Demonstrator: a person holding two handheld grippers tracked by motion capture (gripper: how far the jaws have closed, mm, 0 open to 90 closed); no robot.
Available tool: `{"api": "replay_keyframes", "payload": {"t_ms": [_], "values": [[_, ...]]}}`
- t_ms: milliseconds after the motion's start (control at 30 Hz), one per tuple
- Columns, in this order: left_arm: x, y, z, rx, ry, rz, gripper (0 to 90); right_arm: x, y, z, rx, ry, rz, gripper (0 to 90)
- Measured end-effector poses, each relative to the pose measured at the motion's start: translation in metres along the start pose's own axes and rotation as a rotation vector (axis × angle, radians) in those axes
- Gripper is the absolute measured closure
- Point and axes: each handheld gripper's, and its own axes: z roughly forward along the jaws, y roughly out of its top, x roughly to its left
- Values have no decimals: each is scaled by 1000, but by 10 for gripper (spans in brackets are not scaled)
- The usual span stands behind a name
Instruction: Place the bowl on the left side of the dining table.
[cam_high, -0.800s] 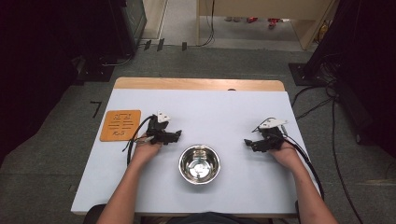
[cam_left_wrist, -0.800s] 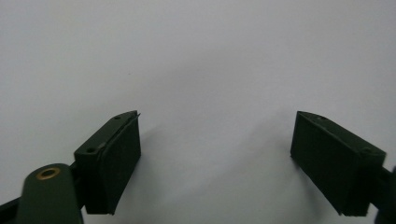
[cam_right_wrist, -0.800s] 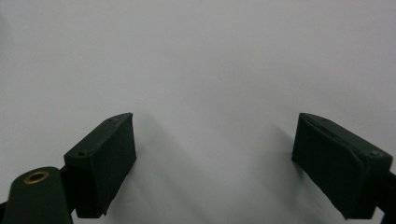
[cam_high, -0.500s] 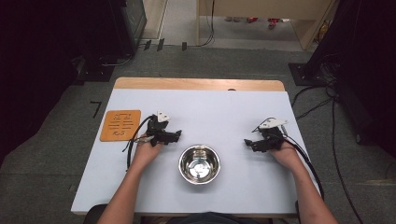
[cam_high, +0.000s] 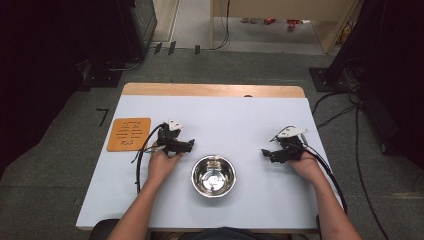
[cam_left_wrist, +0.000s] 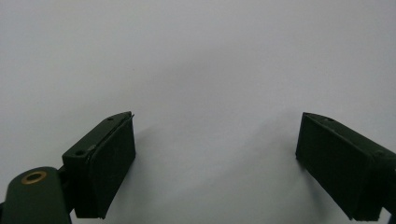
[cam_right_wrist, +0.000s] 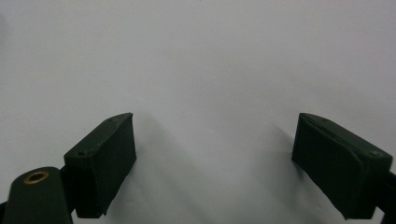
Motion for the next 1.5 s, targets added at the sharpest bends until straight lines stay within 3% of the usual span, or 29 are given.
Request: {"api": "replay_keyframes", "payload": {"t_ms": [367,500,733,1000,1233,1300,1333,1367,1500], "values": [[-2,2,1,7,12,-16,107,0,0,0,-1,0,2,130],[-1,3,0,11,16,-24,141,0,0,0,-3,-1,-5,130],[-5,7,-2,41,27,6,141,0,0,0,0,0,1,130],[-8,10,-10,26,-37,-2,142,0,0,0,0,0,0,130],[-7,8,-14,28,-123,13,152,0,0,0,0,0,0,130],[-8,8,-15,26,-182,0,152,0,0,0,0,0,0,130],[-8,8,-15,26,-182,0,152,0,0,0,0,0,0,130],[-9,9,-17,29,-209,-24,152,0,0,0,-3,-1,-5,130],[-9,12,-21,32,-231,-39,152,0,0,0,0,0,0,130]]}}
